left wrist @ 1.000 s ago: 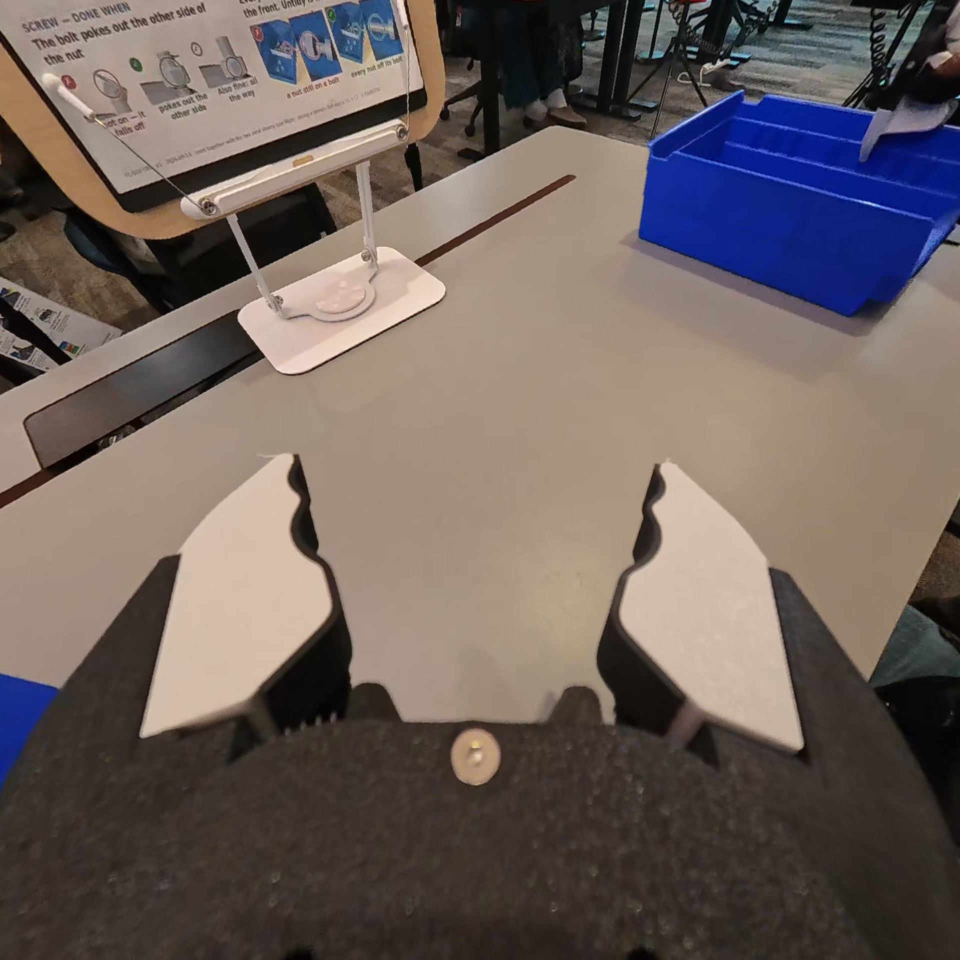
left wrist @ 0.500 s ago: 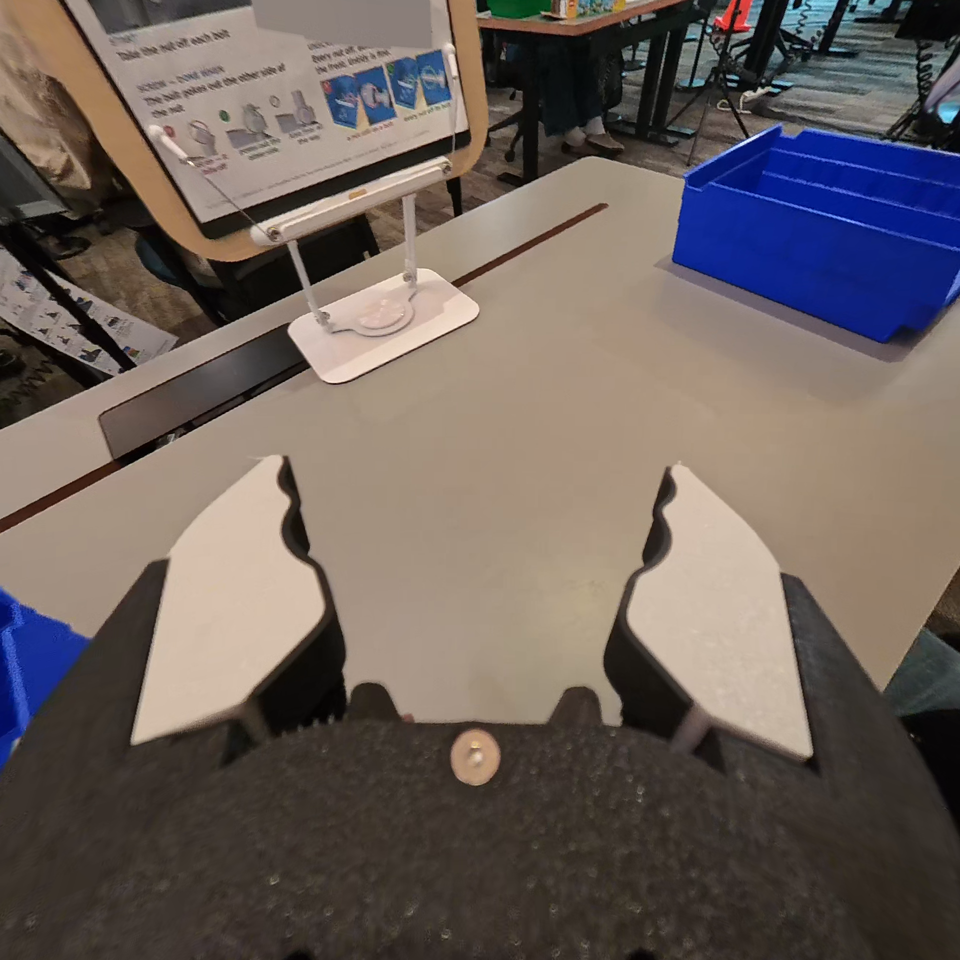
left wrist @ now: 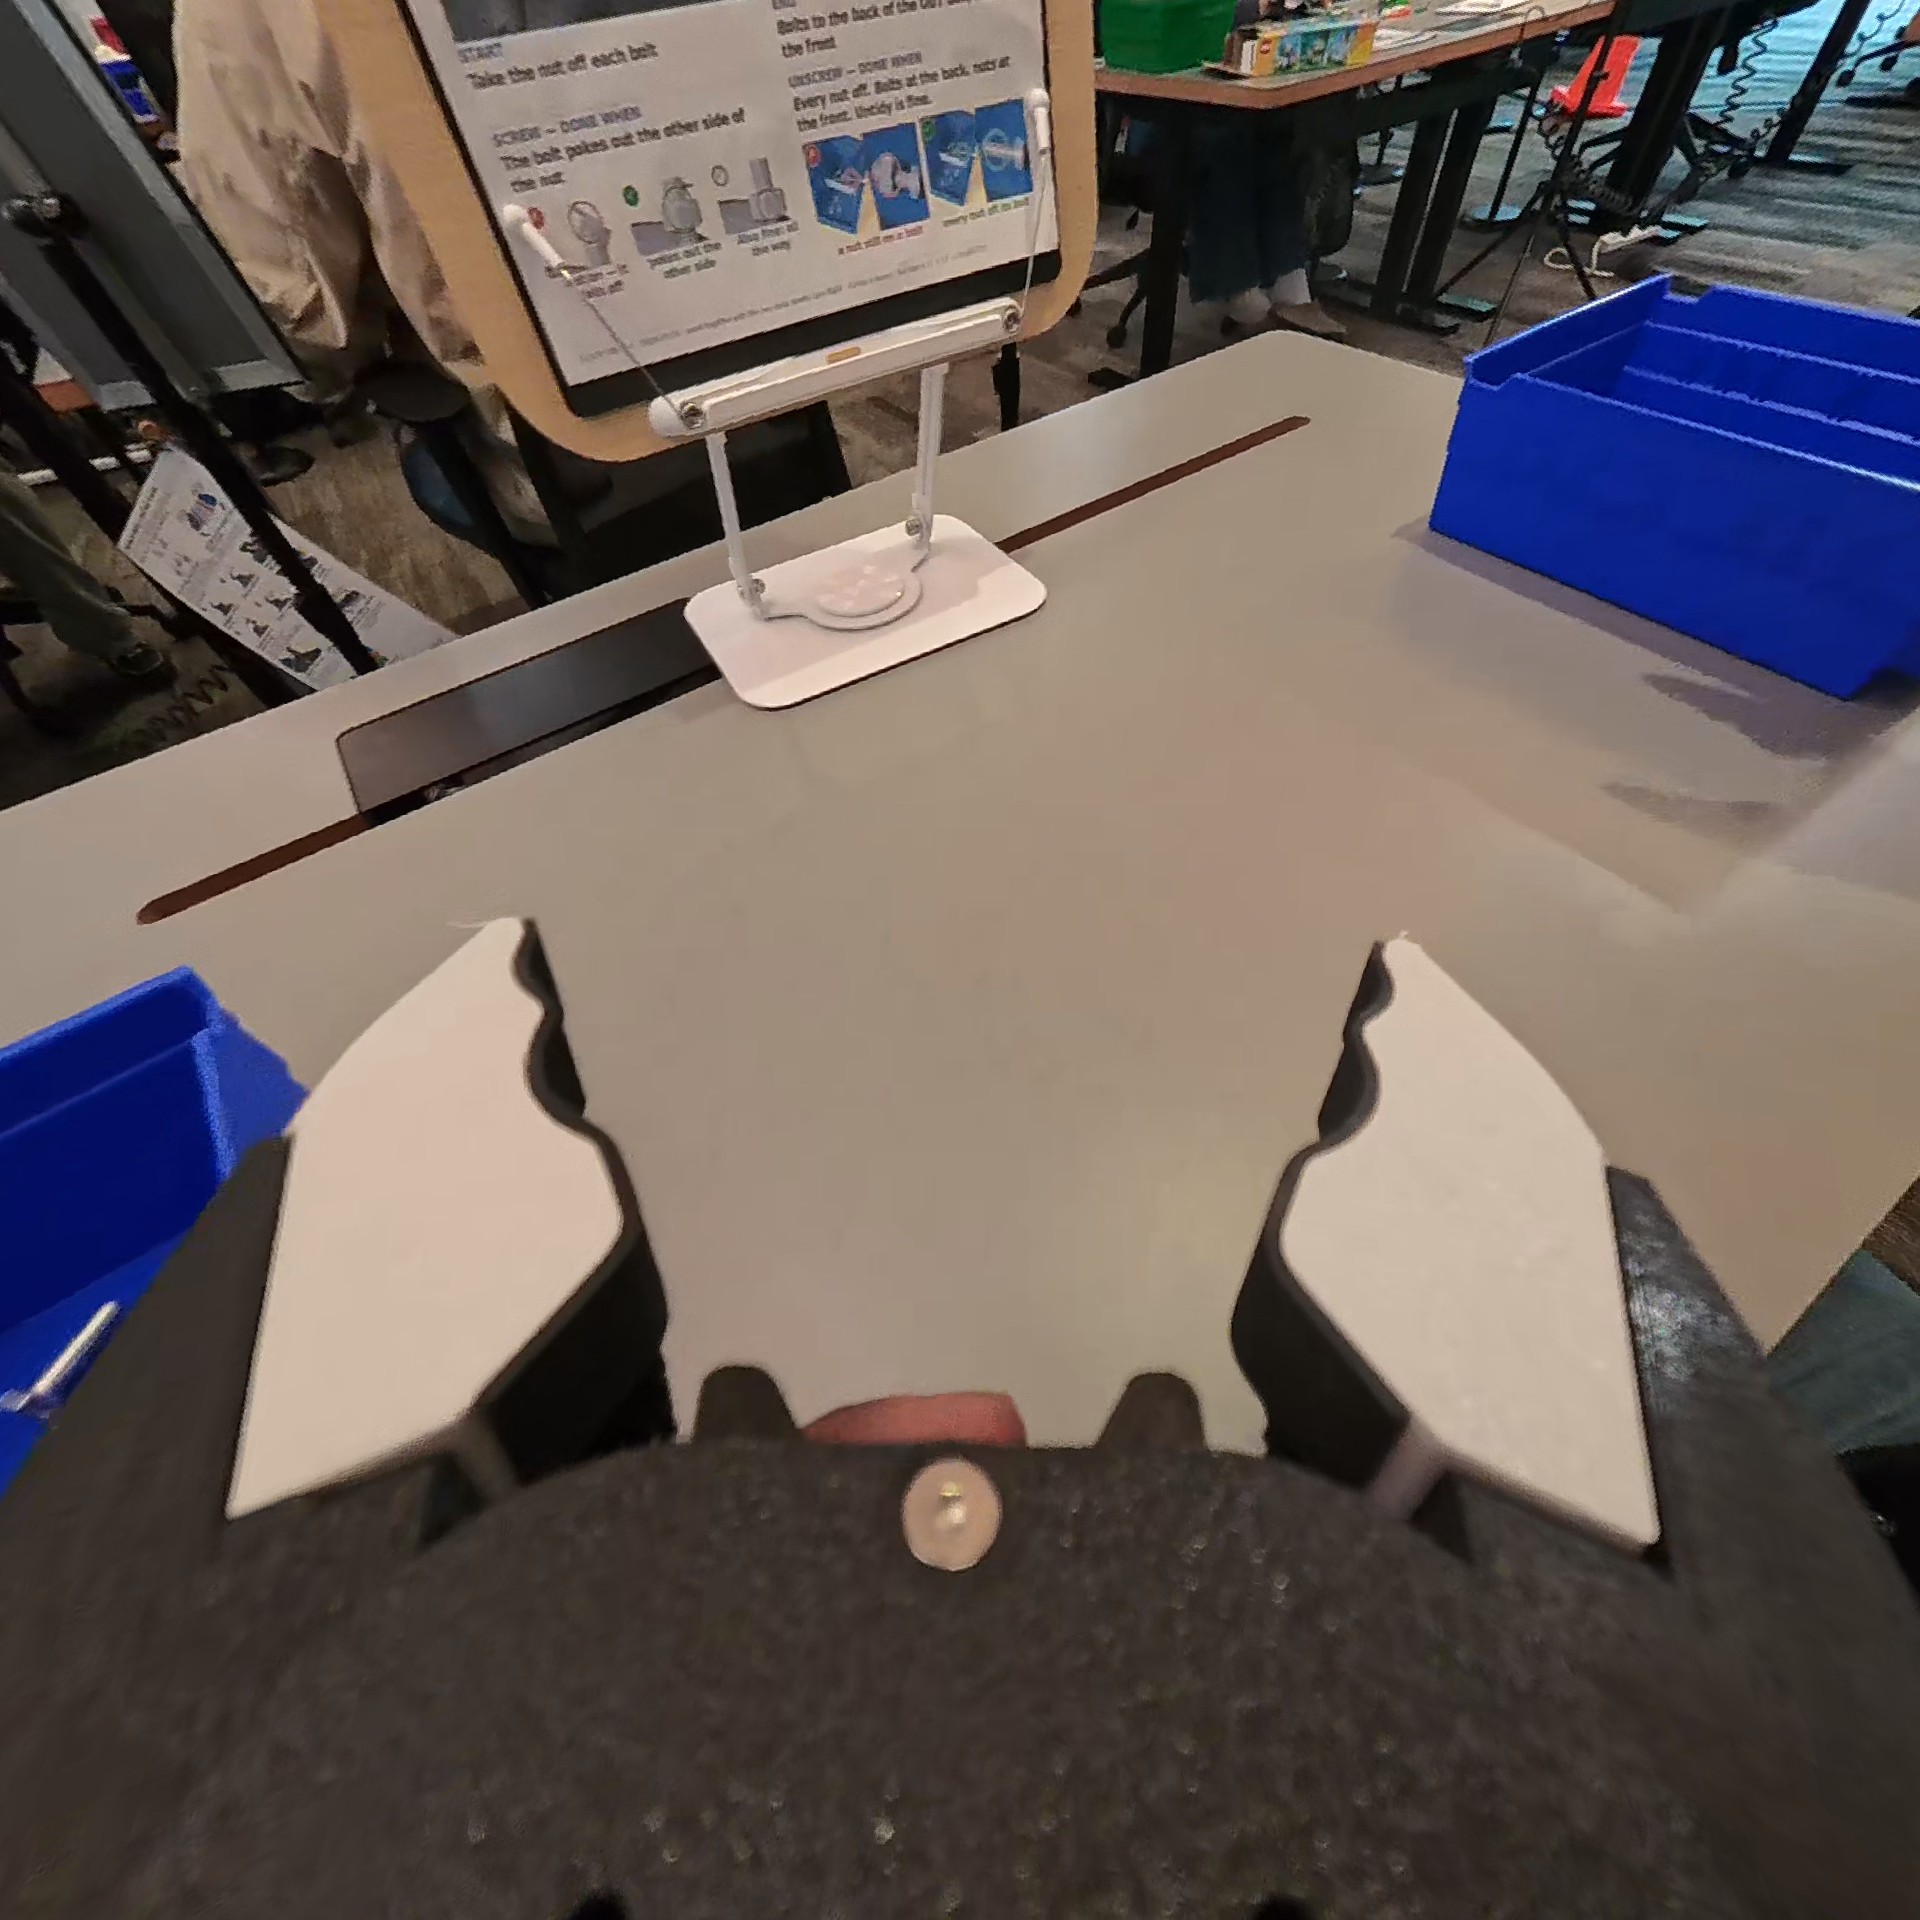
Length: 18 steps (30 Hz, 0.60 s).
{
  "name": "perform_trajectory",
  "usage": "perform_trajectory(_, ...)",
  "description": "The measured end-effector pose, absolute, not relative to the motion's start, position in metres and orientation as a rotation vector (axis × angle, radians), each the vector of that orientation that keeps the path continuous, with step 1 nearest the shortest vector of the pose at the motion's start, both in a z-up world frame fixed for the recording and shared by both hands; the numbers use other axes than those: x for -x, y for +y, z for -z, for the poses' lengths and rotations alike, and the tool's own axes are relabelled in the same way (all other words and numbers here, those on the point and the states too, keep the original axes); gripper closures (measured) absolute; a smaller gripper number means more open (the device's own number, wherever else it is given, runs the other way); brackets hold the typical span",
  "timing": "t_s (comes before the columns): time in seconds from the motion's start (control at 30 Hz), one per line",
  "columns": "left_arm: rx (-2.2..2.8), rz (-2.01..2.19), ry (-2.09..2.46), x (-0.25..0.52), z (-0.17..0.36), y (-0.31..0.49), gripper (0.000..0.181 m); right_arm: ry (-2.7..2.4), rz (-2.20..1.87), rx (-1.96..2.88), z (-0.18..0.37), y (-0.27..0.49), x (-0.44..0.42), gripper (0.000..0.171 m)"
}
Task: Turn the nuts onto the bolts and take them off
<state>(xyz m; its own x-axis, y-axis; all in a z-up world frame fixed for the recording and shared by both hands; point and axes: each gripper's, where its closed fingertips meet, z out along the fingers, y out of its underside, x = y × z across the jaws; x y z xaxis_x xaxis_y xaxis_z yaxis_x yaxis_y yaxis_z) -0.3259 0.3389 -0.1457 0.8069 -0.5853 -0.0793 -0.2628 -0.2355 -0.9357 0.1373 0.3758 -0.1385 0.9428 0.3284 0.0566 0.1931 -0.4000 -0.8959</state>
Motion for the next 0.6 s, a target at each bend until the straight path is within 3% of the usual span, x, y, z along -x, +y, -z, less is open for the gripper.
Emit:
perform_trajectory(0.1, 1.837, 0.327, 0.616, 0.337, 0.148, 0.338, 0.039, -0.336, -0.239, 1.974, 0.167, 0.376, -0.11, 0.069)
perform_trajectory(0.2, 1.855, 0.331, 0.593, 0.344, 0.153, 0.337, 0.038, -0.27, -0.251, 2.013, 0.198, 0.381, -0.101, 0.049)
perform_trajectory(0.6, 1.898, 0.303, 0.487, 0.379, 0.163, 0.337, 0.038, -0.214, -0.234, 1.922, 0.231, 0.381, -0.096, 0.058)
